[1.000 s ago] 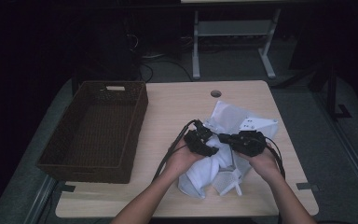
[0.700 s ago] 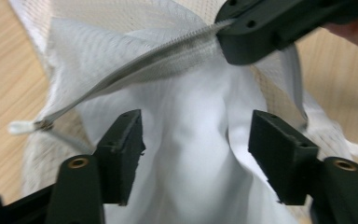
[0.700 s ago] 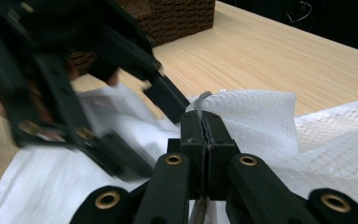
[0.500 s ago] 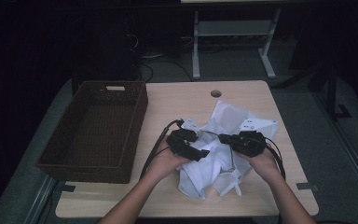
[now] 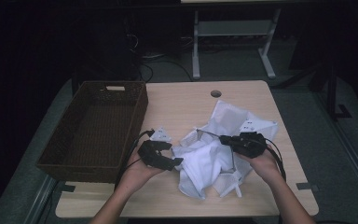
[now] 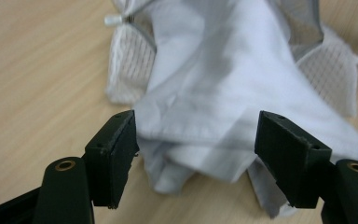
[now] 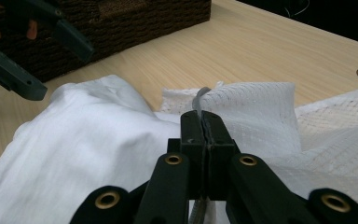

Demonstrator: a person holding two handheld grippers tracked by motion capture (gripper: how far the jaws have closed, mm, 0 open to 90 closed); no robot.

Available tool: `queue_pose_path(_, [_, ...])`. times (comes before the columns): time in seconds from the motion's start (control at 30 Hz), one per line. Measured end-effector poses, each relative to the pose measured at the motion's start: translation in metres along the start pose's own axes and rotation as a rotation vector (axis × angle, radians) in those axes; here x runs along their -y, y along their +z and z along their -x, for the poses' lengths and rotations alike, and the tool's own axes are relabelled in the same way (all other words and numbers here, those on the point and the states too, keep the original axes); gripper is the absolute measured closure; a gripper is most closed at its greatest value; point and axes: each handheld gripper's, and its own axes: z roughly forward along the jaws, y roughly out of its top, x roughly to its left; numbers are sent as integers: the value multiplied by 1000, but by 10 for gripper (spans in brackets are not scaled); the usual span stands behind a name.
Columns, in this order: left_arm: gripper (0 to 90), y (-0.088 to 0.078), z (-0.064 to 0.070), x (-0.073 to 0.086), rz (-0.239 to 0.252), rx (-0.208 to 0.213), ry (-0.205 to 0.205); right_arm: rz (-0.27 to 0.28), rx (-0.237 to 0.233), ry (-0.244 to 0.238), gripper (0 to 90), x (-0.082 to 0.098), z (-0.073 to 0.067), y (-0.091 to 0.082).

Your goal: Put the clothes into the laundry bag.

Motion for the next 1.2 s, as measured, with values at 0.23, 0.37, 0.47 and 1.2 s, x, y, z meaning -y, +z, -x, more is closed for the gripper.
queue_pose_path(0.23, [293, 18, -4, 14, -59, -11, -4, 1, 0, -2, 880, 0, 0, -1])
queue_pose_path(0.37, [293, 31, -10, 20, -77, -10, 16, 0, 0, -2, 881, 1, 1, 0])
queue_pose_path(0.47, [355, 38, -13, 23, -57, 6, 19, 0, 0, -5, 881, 1, 1, -1])
queue_pose_path(1.2, [881, 42, 1, 22, 10, 138, 113, -28, 17, -11, 881, 0, -1, 7])
